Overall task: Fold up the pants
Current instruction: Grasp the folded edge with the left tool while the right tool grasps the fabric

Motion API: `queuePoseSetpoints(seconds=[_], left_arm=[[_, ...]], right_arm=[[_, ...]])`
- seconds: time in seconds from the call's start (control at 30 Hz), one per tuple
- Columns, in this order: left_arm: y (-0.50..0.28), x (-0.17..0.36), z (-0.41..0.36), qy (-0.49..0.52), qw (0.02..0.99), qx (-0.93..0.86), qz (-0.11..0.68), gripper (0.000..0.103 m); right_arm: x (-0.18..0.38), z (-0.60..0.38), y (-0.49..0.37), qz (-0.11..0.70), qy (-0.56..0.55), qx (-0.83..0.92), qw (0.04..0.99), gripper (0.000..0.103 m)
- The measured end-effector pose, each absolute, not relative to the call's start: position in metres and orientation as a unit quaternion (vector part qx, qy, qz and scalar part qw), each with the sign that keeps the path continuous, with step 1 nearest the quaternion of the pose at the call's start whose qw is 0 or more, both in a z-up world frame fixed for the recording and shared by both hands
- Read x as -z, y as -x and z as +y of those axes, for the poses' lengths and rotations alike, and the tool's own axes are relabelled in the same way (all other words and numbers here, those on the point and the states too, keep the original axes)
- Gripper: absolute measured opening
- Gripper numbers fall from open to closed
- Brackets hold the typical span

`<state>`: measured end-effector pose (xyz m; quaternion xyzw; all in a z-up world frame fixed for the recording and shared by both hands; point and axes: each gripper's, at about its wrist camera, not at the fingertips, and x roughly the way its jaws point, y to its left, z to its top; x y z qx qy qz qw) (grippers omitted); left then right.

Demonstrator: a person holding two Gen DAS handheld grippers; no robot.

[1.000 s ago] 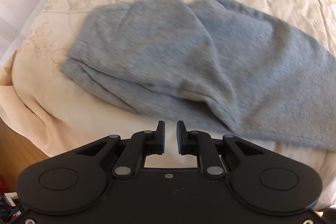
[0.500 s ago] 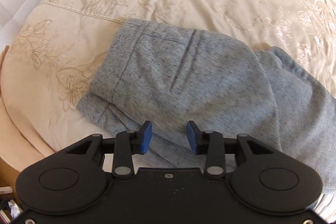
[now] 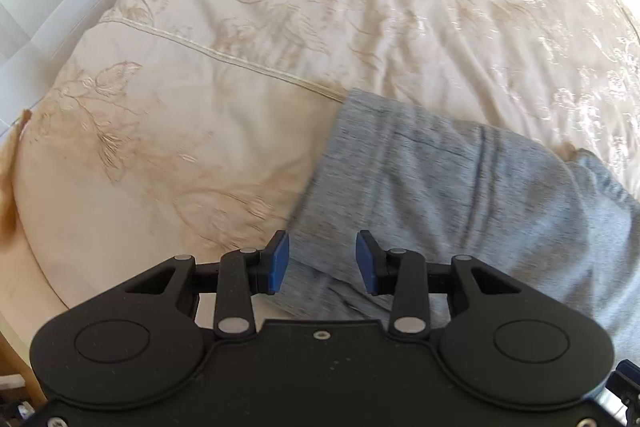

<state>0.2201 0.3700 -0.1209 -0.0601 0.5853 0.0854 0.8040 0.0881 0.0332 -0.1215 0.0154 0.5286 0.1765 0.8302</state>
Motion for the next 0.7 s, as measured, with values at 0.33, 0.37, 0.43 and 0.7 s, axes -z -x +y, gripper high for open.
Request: queuePoseSetpoints(seconds=[0.33, 0.37, 0.43, 0.7], left_arm=[[-0.234, 0.14, 0.383, 0.05, 0.794, -0.016, 0.606, 0.047], [-0.235, 0.14, 0.381, 0.049, 0.793, -0.006, 0.607, 0.047], [-0.237, 0.142, 0.379, 0.053, 0.789, 0.015, 0.611, 0.049], [-0.235, 0.148, 0.382, 0.053, 0.781, 0.041, 0.621, 0.053]], right_arm=[[0.132, 0.077, -0.091, 0.534, 0.046, -0.2, 0.82, 0.017], [0.132, 0.078, -0.092, 0.536, 0.045, -0.199, 0.819, 0.018], [0.132, 0.078, -0.093, 0.539, 0.044, -0.196, 0.818, 0.018], [0.127, 0.076, -0.089, 0.546, 0.035, -0.189, 0.816, 0.018]])
